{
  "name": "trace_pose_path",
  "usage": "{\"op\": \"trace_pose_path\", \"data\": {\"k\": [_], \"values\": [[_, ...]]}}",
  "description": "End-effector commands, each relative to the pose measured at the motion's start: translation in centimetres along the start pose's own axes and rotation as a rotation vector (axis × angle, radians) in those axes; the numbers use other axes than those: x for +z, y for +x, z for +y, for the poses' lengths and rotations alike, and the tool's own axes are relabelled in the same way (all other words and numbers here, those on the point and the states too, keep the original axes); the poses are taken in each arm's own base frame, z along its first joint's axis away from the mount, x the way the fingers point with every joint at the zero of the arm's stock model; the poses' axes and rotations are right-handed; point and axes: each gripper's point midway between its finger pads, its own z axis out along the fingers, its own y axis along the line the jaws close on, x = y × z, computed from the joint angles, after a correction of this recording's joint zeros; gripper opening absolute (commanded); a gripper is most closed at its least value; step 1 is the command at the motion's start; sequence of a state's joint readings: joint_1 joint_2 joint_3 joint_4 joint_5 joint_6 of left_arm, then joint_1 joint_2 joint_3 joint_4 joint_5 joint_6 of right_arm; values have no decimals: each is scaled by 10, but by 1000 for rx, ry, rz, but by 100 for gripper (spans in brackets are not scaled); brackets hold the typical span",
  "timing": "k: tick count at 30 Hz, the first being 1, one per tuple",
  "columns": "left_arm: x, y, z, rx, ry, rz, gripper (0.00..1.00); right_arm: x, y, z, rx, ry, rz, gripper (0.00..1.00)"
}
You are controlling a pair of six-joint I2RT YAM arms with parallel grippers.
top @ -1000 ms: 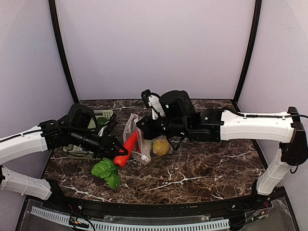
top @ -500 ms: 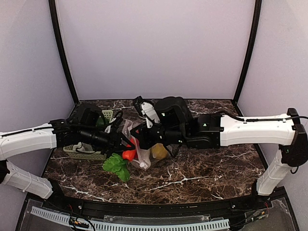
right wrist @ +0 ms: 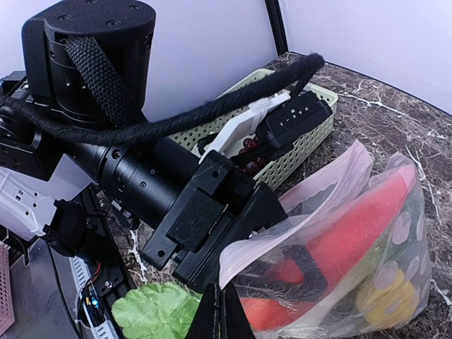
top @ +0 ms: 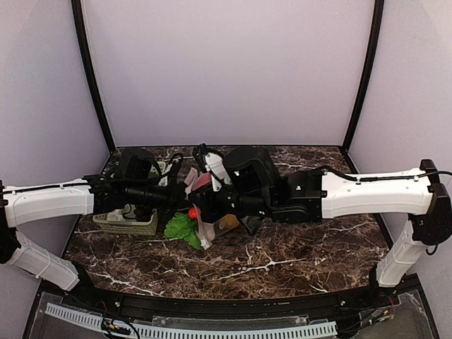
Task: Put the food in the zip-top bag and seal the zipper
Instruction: Place the fake vegetable in the zipper food storage bag.
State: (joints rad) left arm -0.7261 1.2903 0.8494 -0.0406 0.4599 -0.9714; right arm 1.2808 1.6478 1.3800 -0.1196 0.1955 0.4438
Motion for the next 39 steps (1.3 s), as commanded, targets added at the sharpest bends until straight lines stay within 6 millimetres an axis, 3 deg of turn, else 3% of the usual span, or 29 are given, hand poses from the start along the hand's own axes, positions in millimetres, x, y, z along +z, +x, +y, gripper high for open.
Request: {"op": "trace_pose_path", "data": {"k": [1, 20, 28, 33, 39], "values": [[0, -26, -16, 6, 68, -100, 29, 5, -1, 14, 18, -33, -28, 0], [22, -40, 30, 111, -80, -183, 29, 1, -13, 16, 108, -31, -69, 0], [36, -32, 41, 147, -117, -171, 34, 3, -14, 14, 120, -19, -69, 0], [31, -35, 45, 183, -172, -174, 49, -1, -14, 11, 126, -6, -69, 0], [14, -33, 32, 250, -195, -145, 66, -4, -13, 7, 126, 10, -74, 0]]}}
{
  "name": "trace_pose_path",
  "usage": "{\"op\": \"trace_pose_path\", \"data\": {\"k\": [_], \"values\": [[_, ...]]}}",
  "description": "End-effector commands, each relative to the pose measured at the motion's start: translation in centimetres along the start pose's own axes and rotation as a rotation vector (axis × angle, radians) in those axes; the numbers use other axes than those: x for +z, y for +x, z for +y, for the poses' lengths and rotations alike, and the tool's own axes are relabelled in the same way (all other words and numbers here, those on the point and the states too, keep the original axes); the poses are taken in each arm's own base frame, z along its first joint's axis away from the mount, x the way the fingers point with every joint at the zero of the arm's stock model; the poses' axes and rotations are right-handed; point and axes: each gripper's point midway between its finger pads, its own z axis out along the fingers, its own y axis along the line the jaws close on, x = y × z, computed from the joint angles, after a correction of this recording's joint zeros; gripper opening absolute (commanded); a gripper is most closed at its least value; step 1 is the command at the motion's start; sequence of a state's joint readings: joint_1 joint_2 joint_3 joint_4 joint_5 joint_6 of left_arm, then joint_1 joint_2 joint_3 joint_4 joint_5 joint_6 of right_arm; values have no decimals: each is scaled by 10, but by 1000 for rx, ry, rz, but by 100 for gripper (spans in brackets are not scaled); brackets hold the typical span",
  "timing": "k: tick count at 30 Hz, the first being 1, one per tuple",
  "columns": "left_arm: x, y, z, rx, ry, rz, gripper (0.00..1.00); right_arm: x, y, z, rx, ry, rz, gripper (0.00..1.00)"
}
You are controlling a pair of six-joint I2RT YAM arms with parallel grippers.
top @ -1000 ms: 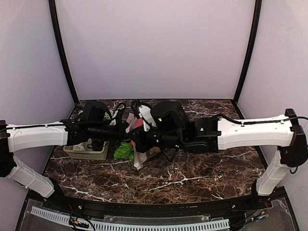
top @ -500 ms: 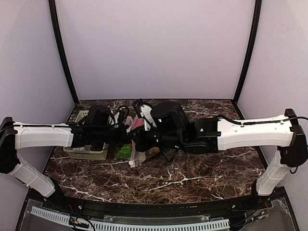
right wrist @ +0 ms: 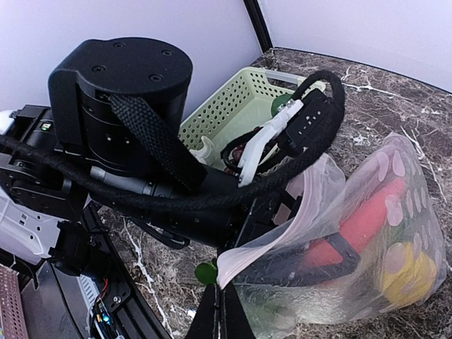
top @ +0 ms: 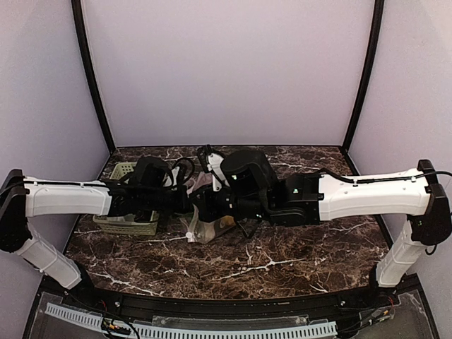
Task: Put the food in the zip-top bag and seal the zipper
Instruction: Place the fake vegetable in the zipper food storage bag.
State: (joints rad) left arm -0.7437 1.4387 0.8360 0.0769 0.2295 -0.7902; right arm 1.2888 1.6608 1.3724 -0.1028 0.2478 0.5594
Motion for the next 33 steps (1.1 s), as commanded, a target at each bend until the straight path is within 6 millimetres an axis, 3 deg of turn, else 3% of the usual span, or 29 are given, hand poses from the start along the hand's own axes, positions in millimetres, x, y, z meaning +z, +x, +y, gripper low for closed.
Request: {"op": "trace_pose_path", "data": {"k": [1, 6, 11, 24, 33], "values": [[-23, -10, -13, 96, -18, -11, 68, -9, -14, 14, 15, -34, -54, 0], [-40, -7, -15, 126, -31, 3, 69, -9, -13, 14, 16, -34, -53, 0], [-46, 0, -14, 128, -21, 19, 55, -9, -13, 13, 14, -32, -52, 0], [-27, 22, -2, 82, -25, 107, 32, -8, -12, 14, 18, -35, -50, 0], [-12, 36, 6, 91, -50, 138, 31, -8, -16, 15, 14, -34, -59, 0]]}}
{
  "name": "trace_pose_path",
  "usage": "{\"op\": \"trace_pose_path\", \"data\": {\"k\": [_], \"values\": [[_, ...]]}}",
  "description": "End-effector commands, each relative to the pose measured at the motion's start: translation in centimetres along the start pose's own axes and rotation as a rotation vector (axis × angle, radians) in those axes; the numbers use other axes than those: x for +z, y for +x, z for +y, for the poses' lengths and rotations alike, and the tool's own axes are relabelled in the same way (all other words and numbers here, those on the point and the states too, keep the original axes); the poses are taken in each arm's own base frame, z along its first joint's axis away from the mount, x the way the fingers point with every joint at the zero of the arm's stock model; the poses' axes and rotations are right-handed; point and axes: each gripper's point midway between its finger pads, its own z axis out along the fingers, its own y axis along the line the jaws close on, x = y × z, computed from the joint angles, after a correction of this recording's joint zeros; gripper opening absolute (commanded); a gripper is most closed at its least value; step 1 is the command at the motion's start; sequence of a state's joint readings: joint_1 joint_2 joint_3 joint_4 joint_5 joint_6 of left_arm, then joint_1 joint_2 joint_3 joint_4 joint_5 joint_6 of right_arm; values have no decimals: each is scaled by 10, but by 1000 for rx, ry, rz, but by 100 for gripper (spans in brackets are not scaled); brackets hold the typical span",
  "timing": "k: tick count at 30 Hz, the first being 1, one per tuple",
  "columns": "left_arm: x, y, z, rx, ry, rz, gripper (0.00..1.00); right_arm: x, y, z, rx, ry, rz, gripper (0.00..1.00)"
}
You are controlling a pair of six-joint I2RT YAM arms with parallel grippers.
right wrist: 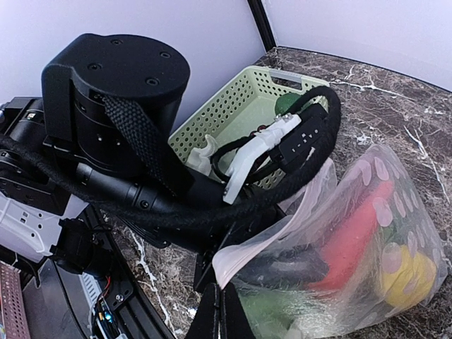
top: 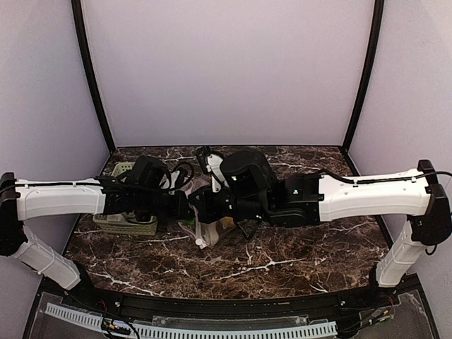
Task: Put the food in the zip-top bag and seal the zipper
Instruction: Place the fake vegetable in the zipper food storage bag.
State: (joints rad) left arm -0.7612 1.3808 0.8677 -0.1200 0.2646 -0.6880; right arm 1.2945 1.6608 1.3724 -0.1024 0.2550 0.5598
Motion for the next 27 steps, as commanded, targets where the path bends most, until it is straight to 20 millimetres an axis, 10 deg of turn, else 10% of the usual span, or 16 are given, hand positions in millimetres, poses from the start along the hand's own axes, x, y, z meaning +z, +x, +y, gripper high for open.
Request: {"op": "trace_pose_path", "data": {"k": [1, 15, 27], "values": [[9, 11, 5, 7, -7, 20, 31, -7, -16, 13, 15, -35, -56, 0], [31, 15, 4, 16, 3, 31, 27, -9, -18, 9, 12, -16, -66, 0], [-44, -21, -19, 127, -16, -167, 43, -17, -20, 0, 18, 18, -86, 0]]}}
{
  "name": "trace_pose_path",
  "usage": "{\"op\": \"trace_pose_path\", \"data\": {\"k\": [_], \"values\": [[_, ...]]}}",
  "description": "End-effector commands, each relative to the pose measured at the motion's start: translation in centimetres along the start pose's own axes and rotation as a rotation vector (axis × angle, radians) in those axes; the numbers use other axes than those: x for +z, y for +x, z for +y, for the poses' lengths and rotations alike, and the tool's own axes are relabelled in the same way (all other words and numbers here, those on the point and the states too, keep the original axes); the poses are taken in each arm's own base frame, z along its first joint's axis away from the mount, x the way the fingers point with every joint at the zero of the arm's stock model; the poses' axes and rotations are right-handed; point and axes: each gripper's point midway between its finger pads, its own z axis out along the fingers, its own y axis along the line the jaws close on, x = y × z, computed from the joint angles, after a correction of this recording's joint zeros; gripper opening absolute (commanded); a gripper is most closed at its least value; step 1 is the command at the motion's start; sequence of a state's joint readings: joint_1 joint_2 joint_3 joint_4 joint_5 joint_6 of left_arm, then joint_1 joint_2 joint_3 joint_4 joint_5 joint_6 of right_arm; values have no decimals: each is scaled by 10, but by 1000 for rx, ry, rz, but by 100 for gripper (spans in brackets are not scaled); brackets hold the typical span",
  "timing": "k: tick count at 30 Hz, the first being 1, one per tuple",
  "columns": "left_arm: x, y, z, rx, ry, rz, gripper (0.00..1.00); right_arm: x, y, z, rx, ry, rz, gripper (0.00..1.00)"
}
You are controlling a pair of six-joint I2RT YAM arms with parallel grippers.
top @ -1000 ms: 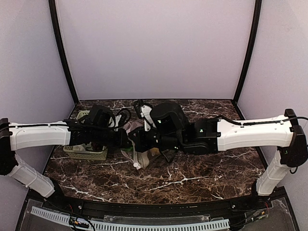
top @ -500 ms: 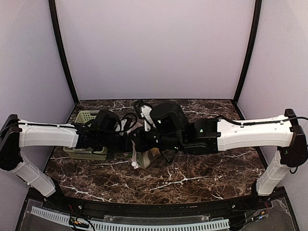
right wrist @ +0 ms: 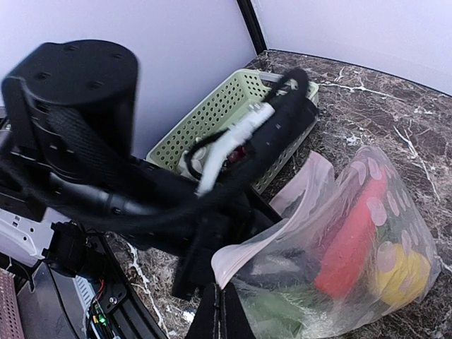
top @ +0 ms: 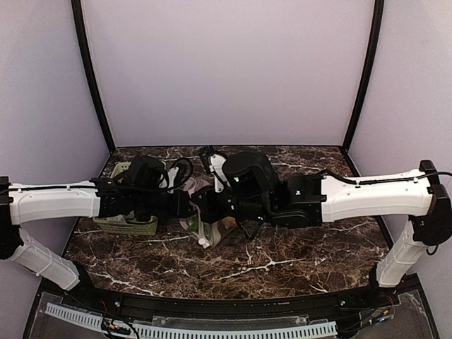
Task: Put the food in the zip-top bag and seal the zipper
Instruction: Place the fake vegetable in the zipper food storage bag.
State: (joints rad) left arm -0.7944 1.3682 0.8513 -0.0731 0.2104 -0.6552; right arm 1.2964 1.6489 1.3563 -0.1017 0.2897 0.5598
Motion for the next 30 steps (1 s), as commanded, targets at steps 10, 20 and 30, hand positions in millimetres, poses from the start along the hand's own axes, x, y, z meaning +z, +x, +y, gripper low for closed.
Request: {"op": "trace_pose_path", "data": {"k": [10, 20, 30], "values": [[-133, -21, -7, 148, -111, -193, 64, -19, -22, -6, 12, 28, -80, 0], [-159, -30, 32, 44, -195, -173, 70, -22, -24, -9, 17, 33, -84, 0], [-158, -29, 78, -86, -248, -149, 70, -25, -26, -10, 21, 38, -90, 0]]}}
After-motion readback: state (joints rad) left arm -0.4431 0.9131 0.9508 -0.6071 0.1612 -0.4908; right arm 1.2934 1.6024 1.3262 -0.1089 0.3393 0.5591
